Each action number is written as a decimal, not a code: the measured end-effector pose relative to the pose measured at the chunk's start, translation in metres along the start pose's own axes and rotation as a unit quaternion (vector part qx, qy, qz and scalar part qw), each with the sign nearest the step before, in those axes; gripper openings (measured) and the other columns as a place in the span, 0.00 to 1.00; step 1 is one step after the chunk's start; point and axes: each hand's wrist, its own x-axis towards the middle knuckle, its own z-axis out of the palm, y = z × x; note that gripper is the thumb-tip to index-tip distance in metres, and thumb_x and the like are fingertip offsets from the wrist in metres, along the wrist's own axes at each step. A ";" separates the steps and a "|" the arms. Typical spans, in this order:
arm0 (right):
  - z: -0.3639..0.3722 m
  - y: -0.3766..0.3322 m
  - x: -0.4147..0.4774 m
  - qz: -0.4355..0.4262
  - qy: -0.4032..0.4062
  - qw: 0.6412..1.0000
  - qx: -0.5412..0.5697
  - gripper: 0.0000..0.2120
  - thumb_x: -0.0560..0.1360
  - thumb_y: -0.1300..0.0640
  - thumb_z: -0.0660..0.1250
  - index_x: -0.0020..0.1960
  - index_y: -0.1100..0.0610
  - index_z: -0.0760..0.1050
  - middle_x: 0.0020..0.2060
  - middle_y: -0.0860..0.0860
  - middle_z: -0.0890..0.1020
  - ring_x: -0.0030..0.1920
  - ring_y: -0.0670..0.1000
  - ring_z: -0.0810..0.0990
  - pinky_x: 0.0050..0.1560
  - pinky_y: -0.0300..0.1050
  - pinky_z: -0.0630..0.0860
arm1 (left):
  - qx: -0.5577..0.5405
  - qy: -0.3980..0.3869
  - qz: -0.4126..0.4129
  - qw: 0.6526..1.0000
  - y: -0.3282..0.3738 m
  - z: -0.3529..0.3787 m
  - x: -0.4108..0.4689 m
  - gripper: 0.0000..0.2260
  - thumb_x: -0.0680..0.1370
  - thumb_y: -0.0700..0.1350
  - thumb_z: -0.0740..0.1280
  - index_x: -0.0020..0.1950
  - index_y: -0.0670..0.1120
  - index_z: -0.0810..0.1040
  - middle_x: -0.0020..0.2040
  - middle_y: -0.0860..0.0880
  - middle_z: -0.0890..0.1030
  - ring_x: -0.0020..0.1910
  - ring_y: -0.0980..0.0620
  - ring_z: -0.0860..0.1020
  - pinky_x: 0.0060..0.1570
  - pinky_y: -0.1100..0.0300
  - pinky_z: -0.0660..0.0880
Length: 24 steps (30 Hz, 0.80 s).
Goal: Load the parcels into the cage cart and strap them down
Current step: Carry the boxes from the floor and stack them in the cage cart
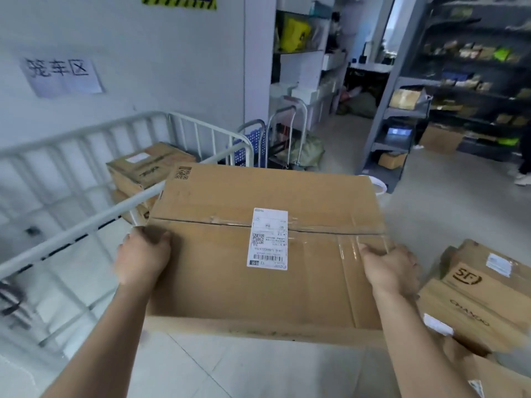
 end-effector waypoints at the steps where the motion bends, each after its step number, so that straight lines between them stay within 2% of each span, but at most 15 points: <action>1: 0.008 -0.018 -0.004 -0.015 -0.001 1.000 0.006 0.31 0.70 0.44 0.73 0.64 0.64 0.71 0.64 0.63 0.73 0.66 0.64 0.70 0.64 0.57 0.66 | -0.008 0.010 -0.006 1.000 -0.004 -0.010 0.012 0.28 0.76 0.57 0.65 0.68 0.40 0.68 0.64 0.37 0.74 0.64 0.36 0.71 0.62 0.45 0.70; 6: 0.050 -0.102 -0.022 -0.065 -0.017 0.998 0.018 0.28 0.71 0.46 0.71 0.63 0.63 0.71 0.63 0.63 0.74 0.64 0.66 0.71 0.63 0.59 0.70 | -0.026 0.072 -0.031 0.997 -0.026 -0.059 0.064 0.27 0.77 0.57 0.65 0.68 0.40 0.68 0.64 0.38 0.74 0.64 0.37 0.71 0.61 0.45 0.70; 19: 0.156 -0.297 -0.053 -0.187 -0.080 0.976 0.080 0.30 0.70 0.45 0.71 0.65 0.61 0.71 0.64 0.61 0.74 0.65 0.64 0.70 0.64 0.59 0.69 | -0.051 0.201 -0.112 0.972 -0.063 -0.150 0.190 0.26 0.75 0.59 0.65 0.65 0.42 0.70 0.62 0.39 0.76 0.63 0.37 0.72 0.61 0.43 0.71; 24: 0.209 -0.370 -0.055 -0.226 -0.112 0.961 0.114 0.28 0.68 0.43 0.71 0.61 0.59 0.74 0.59 0.60 0.77 0.61 0.64 0.74 0.60 0.60 0.73 | -0.066 0.245 -0.130 0.959 -0.070 -0.172 0.244 0.26 0.74 0.60 0.65 0.63 0.42 0.70 0.61 0.39 0.76 0.61 0.37 0.73 0.60 0.41 0.71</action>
